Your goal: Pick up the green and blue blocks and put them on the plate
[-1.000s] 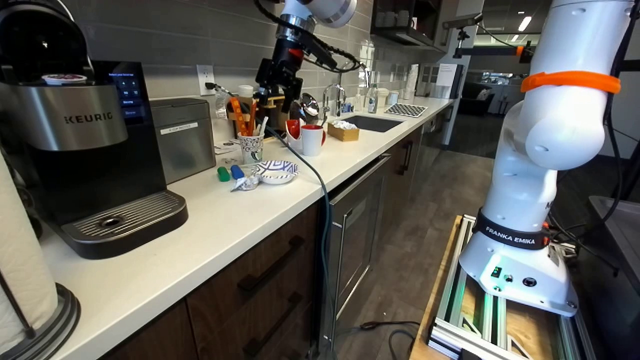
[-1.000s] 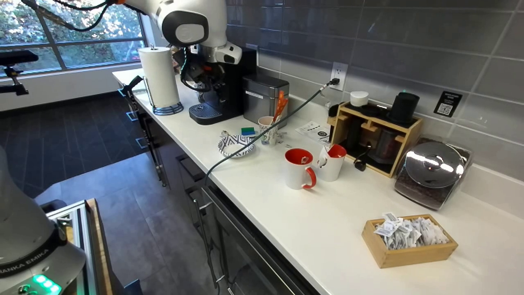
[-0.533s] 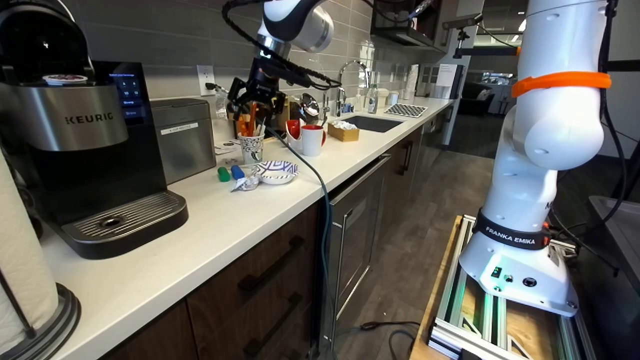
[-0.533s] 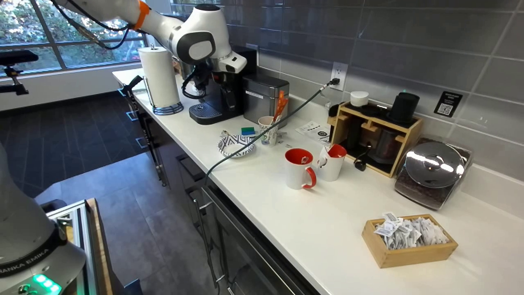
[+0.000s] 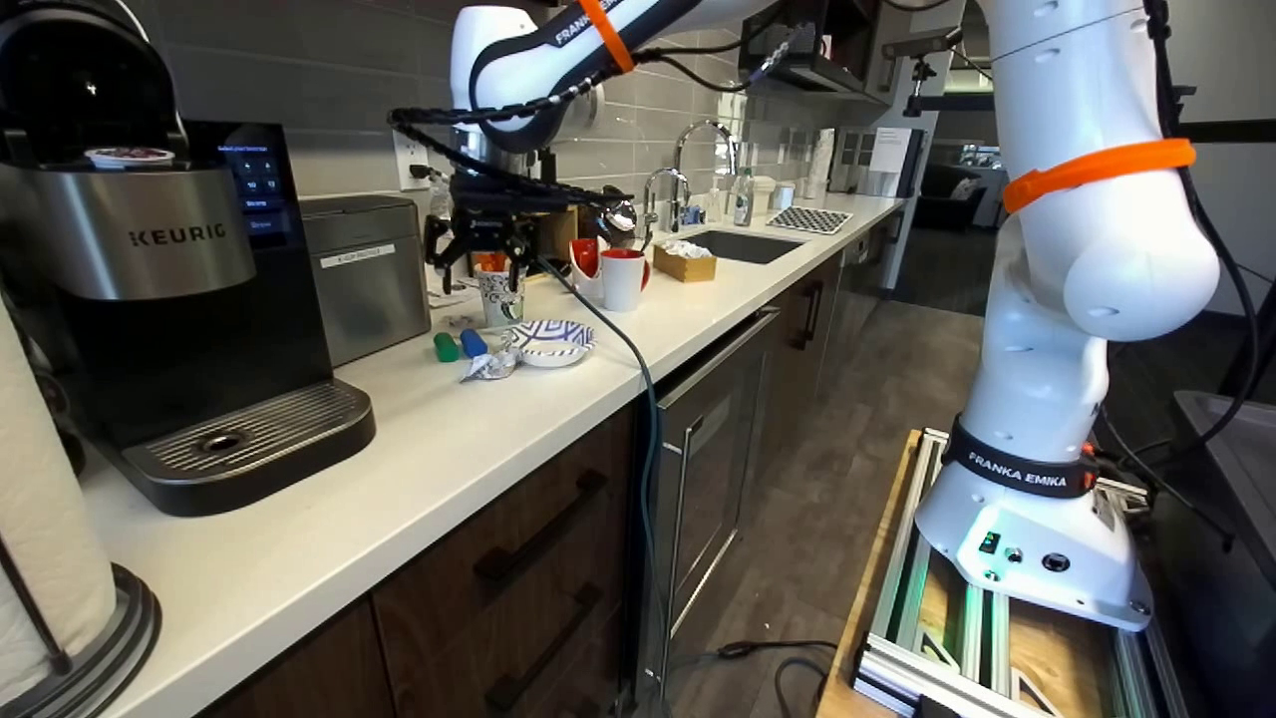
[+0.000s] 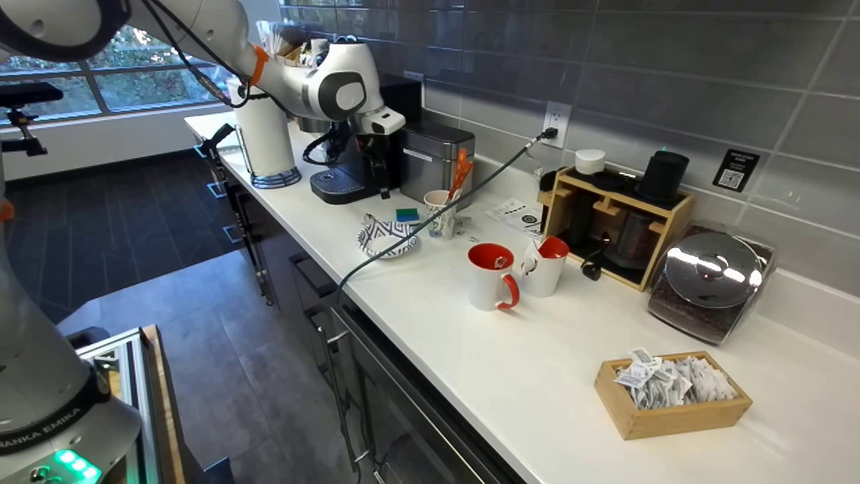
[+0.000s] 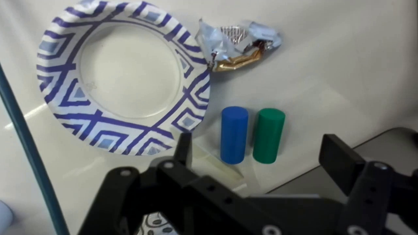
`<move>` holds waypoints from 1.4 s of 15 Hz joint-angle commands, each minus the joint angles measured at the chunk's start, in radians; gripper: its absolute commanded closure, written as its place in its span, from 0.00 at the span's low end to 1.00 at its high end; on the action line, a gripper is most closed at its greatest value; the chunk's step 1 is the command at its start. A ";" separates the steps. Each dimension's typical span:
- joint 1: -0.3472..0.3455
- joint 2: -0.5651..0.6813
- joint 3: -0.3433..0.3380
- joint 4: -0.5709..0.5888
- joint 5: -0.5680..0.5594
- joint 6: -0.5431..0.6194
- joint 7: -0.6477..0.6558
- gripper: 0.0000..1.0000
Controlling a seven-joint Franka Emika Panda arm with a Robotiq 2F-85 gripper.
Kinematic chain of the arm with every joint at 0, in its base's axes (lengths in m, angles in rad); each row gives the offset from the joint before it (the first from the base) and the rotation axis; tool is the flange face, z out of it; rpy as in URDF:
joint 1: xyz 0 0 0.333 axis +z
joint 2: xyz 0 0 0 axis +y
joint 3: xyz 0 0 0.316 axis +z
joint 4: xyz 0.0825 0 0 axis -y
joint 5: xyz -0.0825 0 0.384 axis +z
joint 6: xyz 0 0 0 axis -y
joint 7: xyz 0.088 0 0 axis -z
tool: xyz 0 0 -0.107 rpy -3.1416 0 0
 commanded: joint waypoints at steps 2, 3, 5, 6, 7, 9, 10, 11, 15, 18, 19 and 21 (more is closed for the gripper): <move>0.012 0.120 0.006 0.150 -0.041 -0.155 -0.055 0.00; 0.022 0.070 0.006 0.084 -0.030 -0.094 -0.011 0.00; 0.022 0.085 0.004 0.098 -0.029 -0.100 -0.017 0.00; 0.021 0.084 0.004 0.098 -0.029 -0.100 -0.017 0.00; 0.021 0.081 0.005 0.098 -0.029 -0.100 -0.017 0.00; 0.027 0.112 -0.007 0.122 -0.059 -0.069 -0.011 0.00; 0.030 0.129 -0.014 0.135 -0.075 -0.062 -0.007 0.00; 0.030 0.138 -0.018 0.140 -0.085 -0.052 -0.013 0.00; 0.031 0.193 -0.037 0.181 -0.118 -0.011 -0.017 0.00; 0.035 0.233 -0.043 0.222 -0.112 0.012 -0.025 0.00; 0.032 0.250 -0.041 0.240 -0.101 0.011 -0.032 0.00; 0.028 0.278 -0.043 0.265 -0.092 0.020 -0.036 0.00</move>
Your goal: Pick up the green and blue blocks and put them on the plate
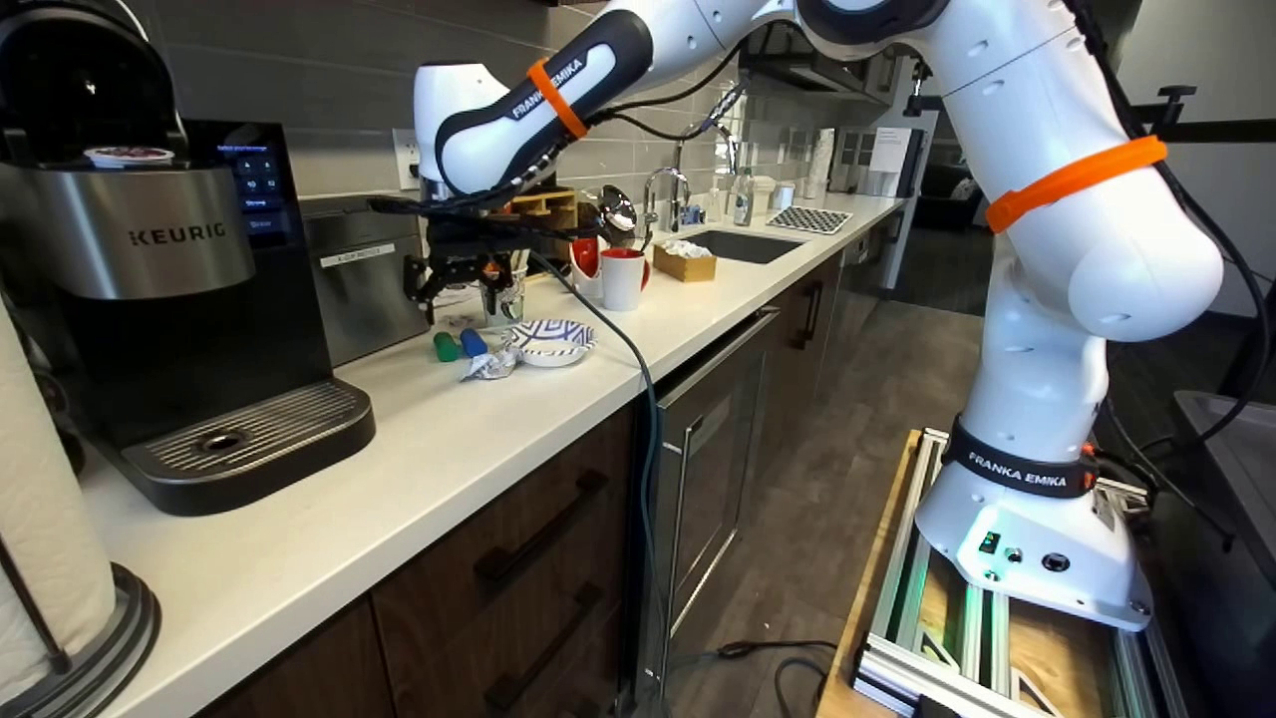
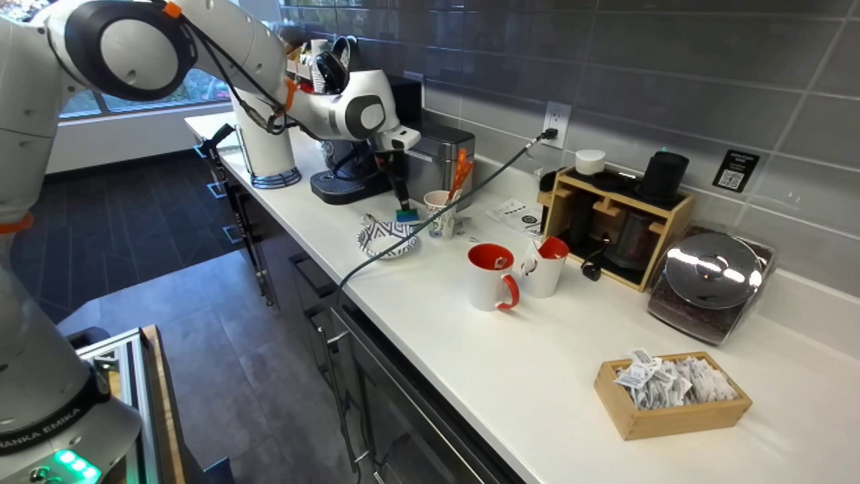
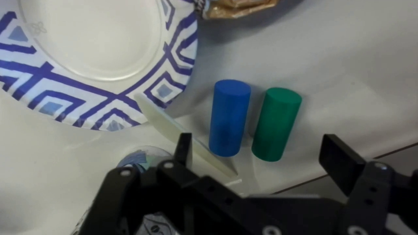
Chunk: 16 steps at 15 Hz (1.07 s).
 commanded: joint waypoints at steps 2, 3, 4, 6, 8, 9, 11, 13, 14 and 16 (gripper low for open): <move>0.000 0.082 -0.014 0.079 0.011 0.024 -0.009 0.00; 0.000 0.091 -0.015 0.088 0.014 0.023 -0.010 0.00; -0.004 0.102 -0.015 0.100 0.021 0.020 -0.014 0.00; -0.007 0.123 -0.014 0.120 0.029 0.014 -0.020 0.00; -0.010 0.145 -0.009 0.141 0.041 0.000 -0.031 0.00; -0.011 0.152 -0.006 0.150 0.048 -0.007 -0.036 0.00; -0.012 0.165 -0.004 0.161 0.066 -0.013 -0.042 0.00; -0.014 0.178 -0.002 0.172 0.083 -0.017 -0.047 0.00; -0.015 0.183 -0.002 0.175 0.092 -0.018 -0.049 0.00; -0.015 0.191 -0.002 0.182 0.106 -0.020 -0.055 0.00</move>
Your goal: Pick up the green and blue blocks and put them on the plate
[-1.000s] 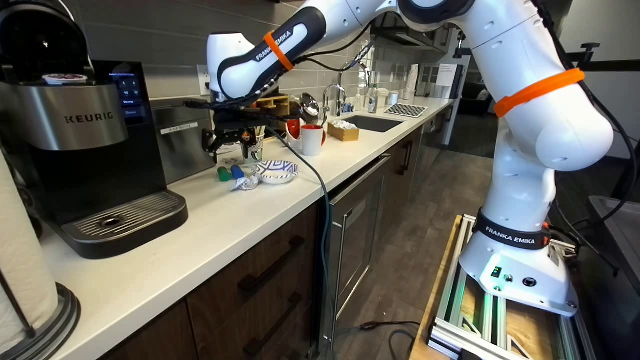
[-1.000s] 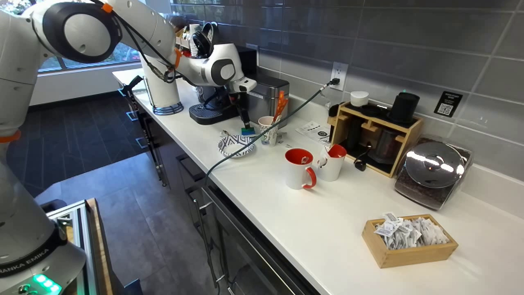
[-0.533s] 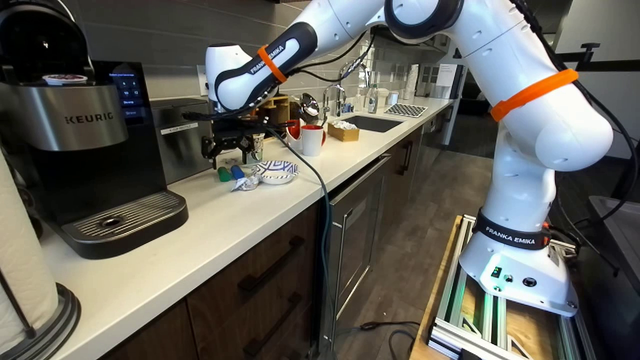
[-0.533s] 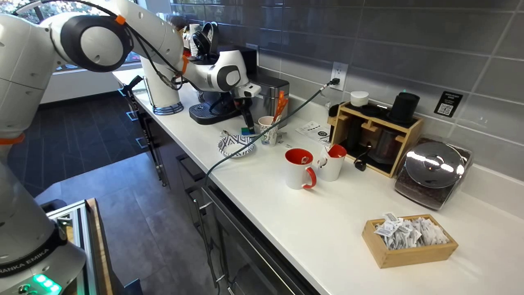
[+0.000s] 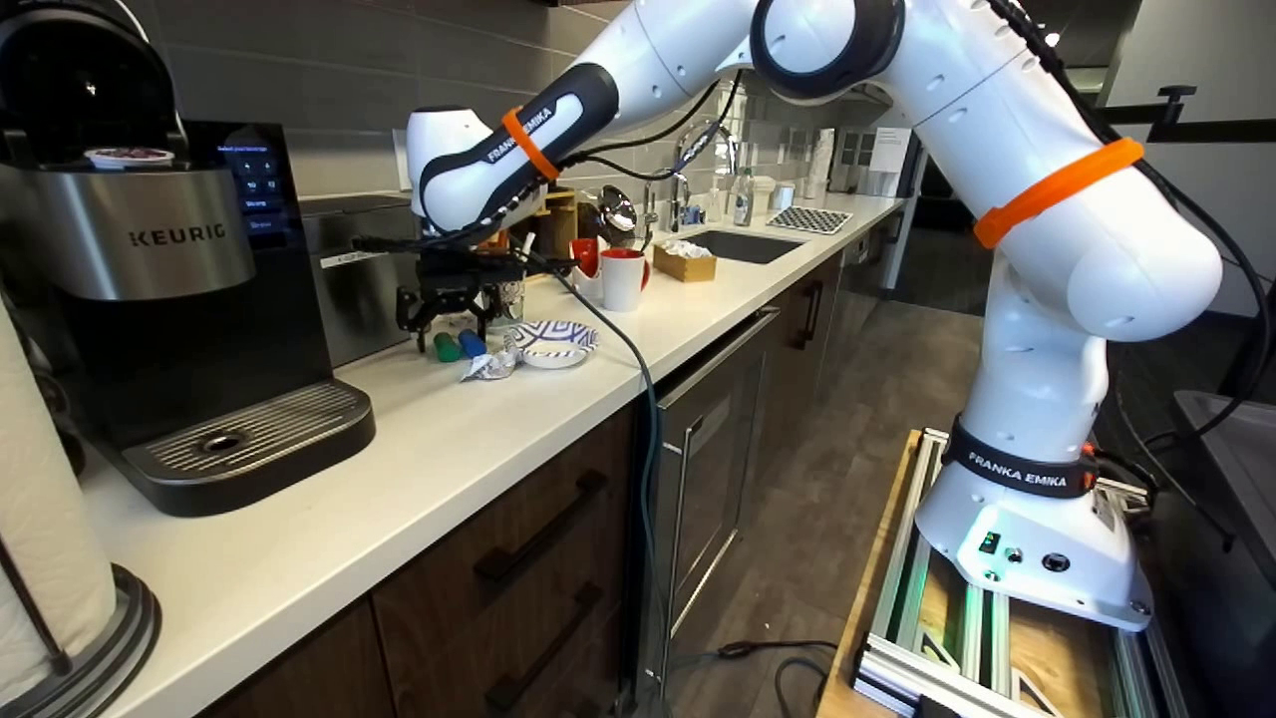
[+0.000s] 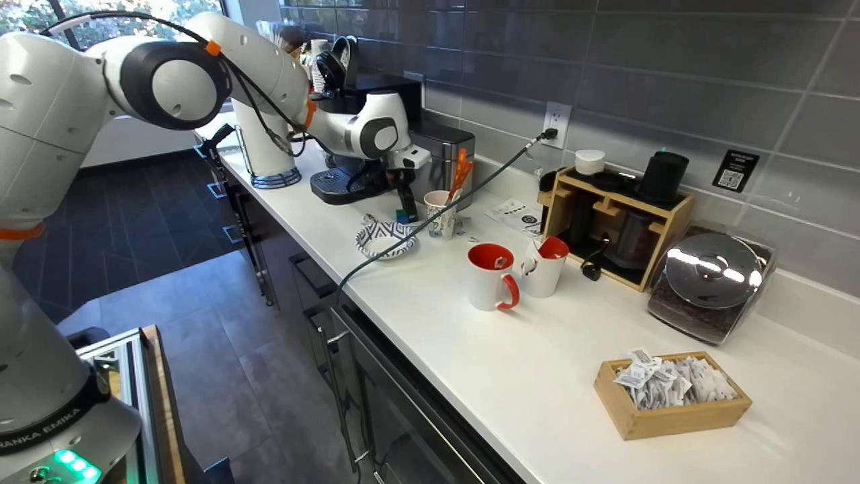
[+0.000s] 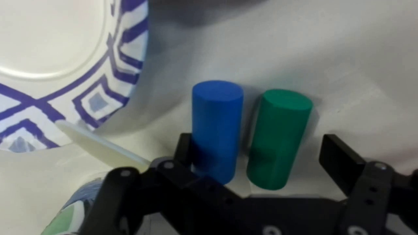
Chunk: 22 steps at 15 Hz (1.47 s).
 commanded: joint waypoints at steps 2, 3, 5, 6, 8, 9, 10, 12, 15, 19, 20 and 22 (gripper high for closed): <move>-0.010 0.037 0.006 0.047 0.051 -0.032 -0.031 0.00; -0.010 0.038 0.006 0.049 0.057 -0.036 -0.032 0.17; -0.010 0.037 0.003 0.049 0.063 -0.041 -0.032 0.35; -0.010 0.035 0.000 0.051 0.060 -0.052 -0.032 0.42; -0.010 0.033 -0.001 0.061 0.058 -0.068 -0.029 0.57; -0.010 0.031 -0.001 0.063 0.059 -0.074 -0.028 0.61; -0.008 0.028 -0.002 0.062 0.057 -0.075 -0.026 0.63; -0.002 0.014 -0.001 0.053 0.056 -0.084 -0.021 0.77; 0.011 -0.006 0.000 0.043 0.049 -0.088 -0.017 0.99; 0.035 -0.047 0.000 0.024 0.043 -0.139 0.003 0.98; 0.034 -0.070 0.008 0.007 0.051 -0.168 -0.001 0.97; 0.029 -0.118 0.027 -0.043 0.067 -0.199 -0.015 0.97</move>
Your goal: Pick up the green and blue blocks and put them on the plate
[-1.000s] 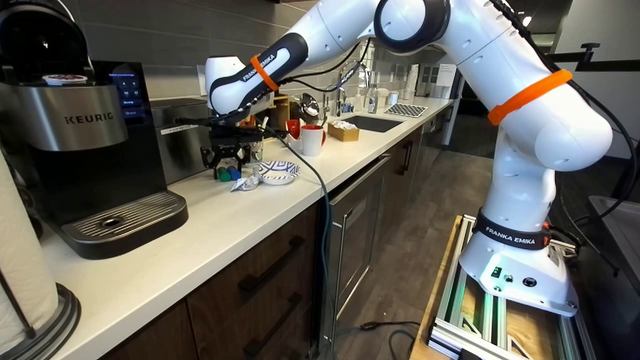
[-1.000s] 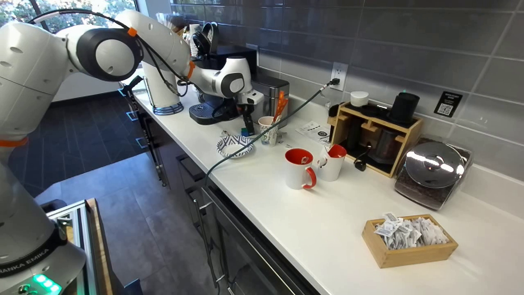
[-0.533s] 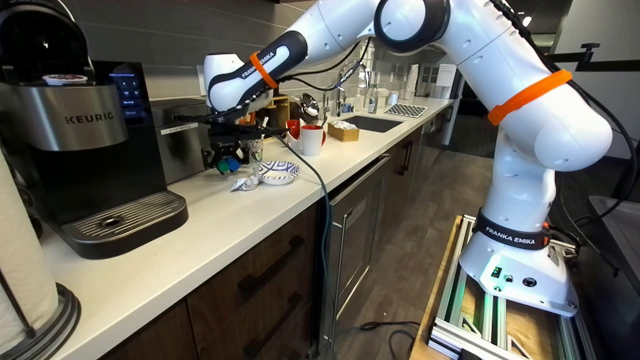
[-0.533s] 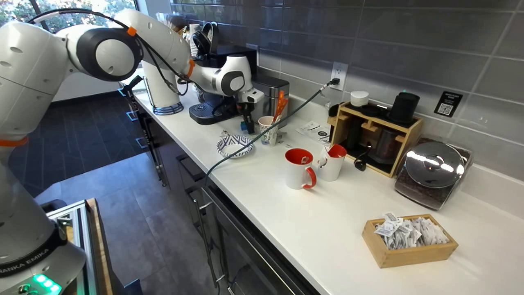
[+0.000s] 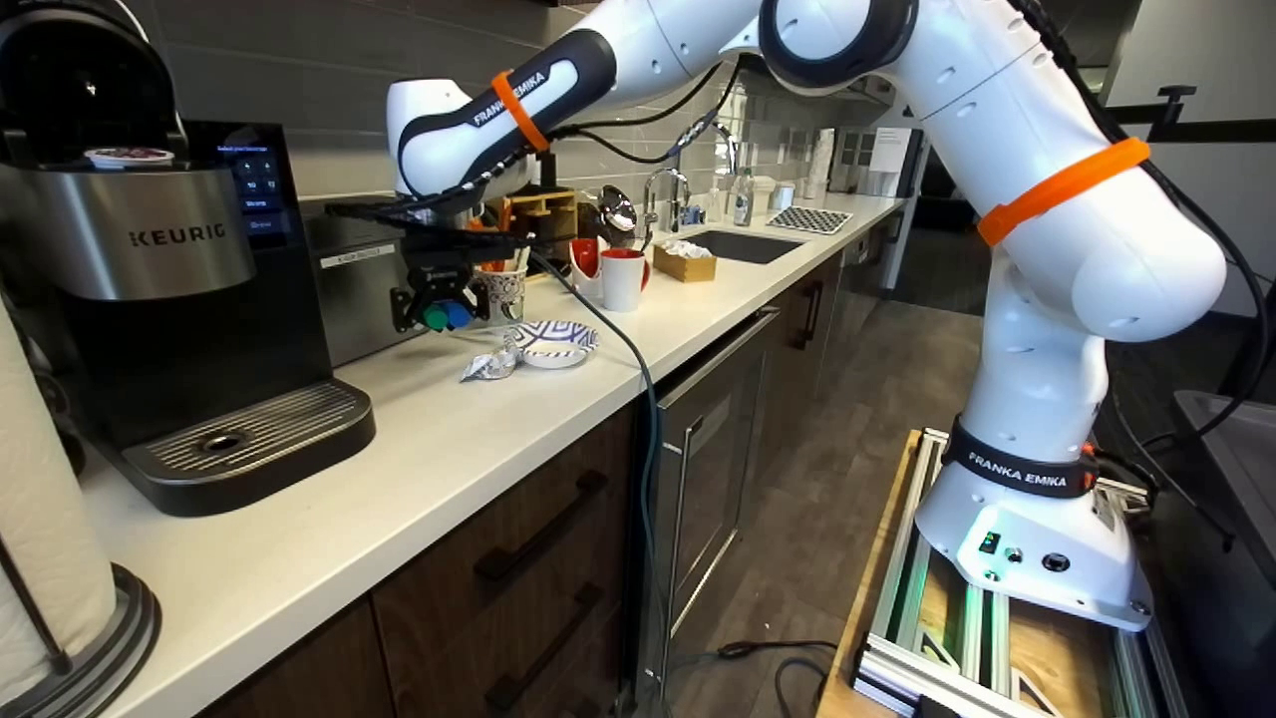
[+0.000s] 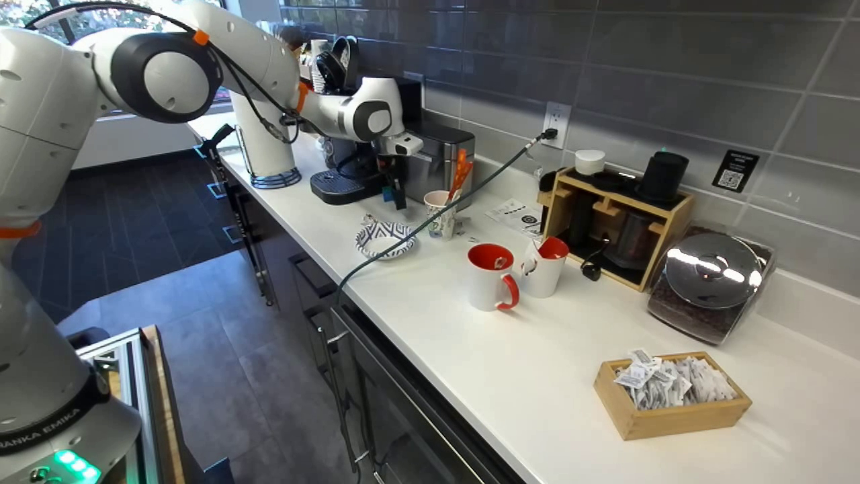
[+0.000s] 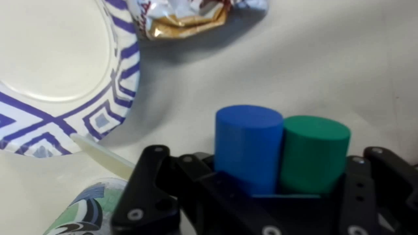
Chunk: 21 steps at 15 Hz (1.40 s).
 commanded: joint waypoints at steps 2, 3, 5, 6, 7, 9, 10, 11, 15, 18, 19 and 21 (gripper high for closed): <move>-0.014 -0.140 0.036 -0.152 0.051 -0.041 -0.010 0.97; -0.028 -0.174 0.050 -0.199 0.074 -0.024 -0.030 0.97; -0.057 -0.239 0.066 -0.301 0.112 0.037 -0.084 0.97; -0.082 -0.265 0.073 -0.351 0.144 0.099 -0.121 0.97; -0.098 -0.290 0.074 -0.398 0.167 0.133 -0.147 0.97; -0.144 -0.342 0.088 -0.504 0.244 0.222 -0.240 0.97; -0.162 -0.368 0.095 -0.552 0.285 0.247 -0.285 0.97; -0.180 -0.385 0.100 -0.591 0.316 0.261 -0.328 0.97; -0.211 -0.459 0.097 -0.714 0.385 0.269 -0.404 0.97; -0.208 -0.494 0.075 -0.760 0.359 0.274 -0.360 0.97; -0.205 -0.493 0.067 -0.760 0.344 0.273 -0.343 0.97; -0.200 -0.492 0.052 -0.755 0.311 0.262 -0.302 0.97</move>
